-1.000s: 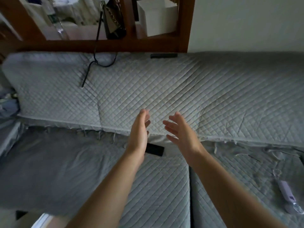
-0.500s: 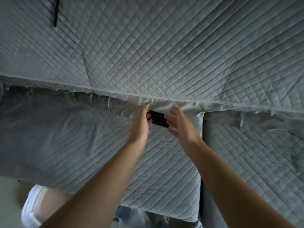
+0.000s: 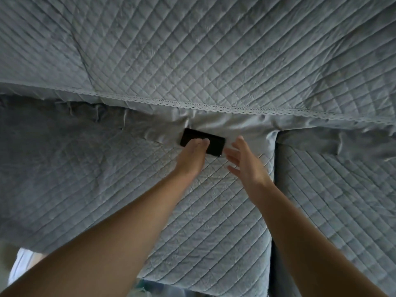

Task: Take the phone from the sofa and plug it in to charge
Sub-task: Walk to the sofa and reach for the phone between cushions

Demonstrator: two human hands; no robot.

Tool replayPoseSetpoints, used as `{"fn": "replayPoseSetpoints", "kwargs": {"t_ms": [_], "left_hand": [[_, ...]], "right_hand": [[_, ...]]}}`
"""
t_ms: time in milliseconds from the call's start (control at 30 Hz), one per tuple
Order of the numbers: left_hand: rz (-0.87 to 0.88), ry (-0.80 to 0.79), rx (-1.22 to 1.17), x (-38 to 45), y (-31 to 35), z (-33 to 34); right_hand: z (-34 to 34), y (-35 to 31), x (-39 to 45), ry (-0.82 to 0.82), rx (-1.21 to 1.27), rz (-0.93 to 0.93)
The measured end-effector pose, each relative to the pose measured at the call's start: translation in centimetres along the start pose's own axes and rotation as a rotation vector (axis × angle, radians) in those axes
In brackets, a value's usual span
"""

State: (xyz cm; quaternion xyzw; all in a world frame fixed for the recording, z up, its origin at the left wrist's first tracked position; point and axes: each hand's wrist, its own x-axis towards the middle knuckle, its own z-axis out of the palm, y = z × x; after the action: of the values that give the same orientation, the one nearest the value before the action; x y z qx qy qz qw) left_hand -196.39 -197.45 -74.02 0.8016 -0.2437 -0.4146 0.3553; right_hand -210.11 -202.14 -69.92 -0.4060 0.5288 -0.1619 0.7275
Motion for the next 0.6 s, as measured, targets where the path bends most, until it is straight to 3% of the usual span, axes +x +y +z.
{"fn": "replayPoseSetpoints", "kwargs": {"t_ms": [167,433,600], "left_hand": [[0.179,-0.057,0.509,4.7,-1.4,1.5],[0.386,-0.273,1.22,10.5,-1.9,3.3],[0.393,-0.273,1.349,12.0,-1.7,4.3]], "right_hand": [[-1.1,0.0,2.3,0.035,0.038,-0.051],[-2.6,0.4,4.7,0.026,0.095,-0.056],[-3.6,0.1,6.0,0.042,0.127,-0.038]]}}
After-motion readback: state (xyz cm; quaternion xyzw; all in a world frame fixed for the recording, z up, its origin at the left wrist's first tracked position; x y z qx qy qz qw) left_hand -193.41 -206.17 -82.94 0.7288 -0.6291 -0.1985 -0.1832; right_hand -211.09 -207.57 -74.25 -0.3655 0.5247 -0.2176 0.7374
